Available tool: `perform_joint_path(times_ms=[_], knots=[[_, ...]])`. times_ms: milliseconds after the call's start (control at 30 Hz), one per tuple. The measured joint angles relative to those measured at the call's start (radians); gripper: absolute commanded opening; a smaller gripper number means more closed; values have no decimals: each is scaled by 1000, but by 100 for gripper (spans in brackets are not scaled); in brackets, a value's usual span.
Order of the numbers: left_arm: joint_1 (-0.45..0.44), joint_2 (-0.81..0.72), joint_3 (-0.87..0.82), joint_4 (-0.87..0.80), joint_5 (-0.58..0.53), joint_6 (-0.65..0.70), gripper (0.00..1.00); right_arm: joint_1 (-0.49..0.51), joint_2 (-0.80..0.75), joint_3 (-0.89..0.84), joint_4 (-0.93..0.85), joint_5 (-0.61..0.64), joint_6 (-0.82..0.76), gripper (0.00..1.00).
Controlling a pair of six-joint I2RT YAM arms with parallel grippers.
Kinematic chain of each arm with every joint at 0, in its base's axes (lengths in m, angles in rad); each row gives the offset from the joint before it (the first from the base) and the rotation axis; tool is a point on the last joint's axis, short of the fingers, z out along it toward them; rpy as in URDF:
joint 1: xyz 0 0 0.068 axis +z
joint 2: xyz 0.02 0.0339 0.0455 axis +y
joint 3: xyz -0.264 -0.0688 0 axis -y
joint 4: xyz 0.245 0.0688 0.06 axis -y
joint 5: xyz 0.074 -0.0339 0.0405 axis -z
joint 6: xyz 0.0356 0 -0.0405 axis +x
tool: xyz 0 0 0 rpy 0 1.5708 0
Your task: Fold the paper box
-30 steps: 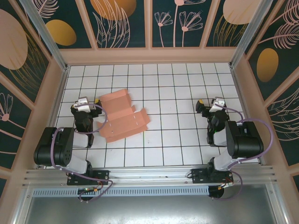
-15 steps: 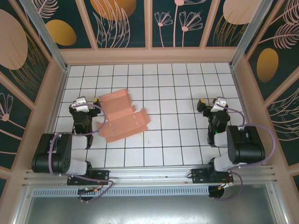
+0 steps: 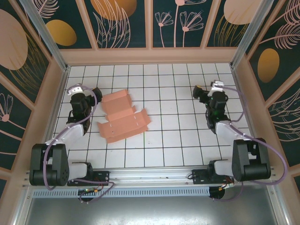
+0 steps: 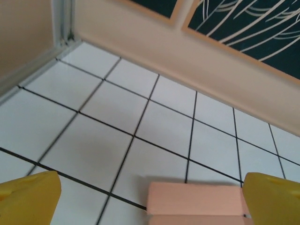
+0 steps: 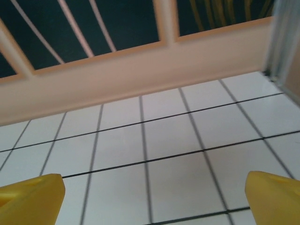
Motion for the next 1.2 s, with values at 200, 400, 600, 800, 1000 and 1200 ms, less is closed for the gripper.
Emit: perform_joint_path(times_ms=[200, 400, 600, 800, 1000, 1200], knots=[[-5, 44, 44, -173, 59, -97, 98, 151, 76, 113, -114, 10, -29, 99], [-5, 189, 112, -298, 117, -128, 84, 183, 125, 156, -143, 10, -41, 99], [-5, 336, 194, -326, 214, -150, 55, 183, 125, 159, -147, 13, -68, 99], [-5, 380, 204, -324, 275, -174, 15, 184, 121, 158, -155, 23, -77, 99], [-5, 386, 193, -275, 324, -235, 0, 184, 118, 158, -156, 29, -72, 99], [-56, 385, 139, -188, 307, -350, 0, 184, 118, 158, -158, 28, -29, 99]])
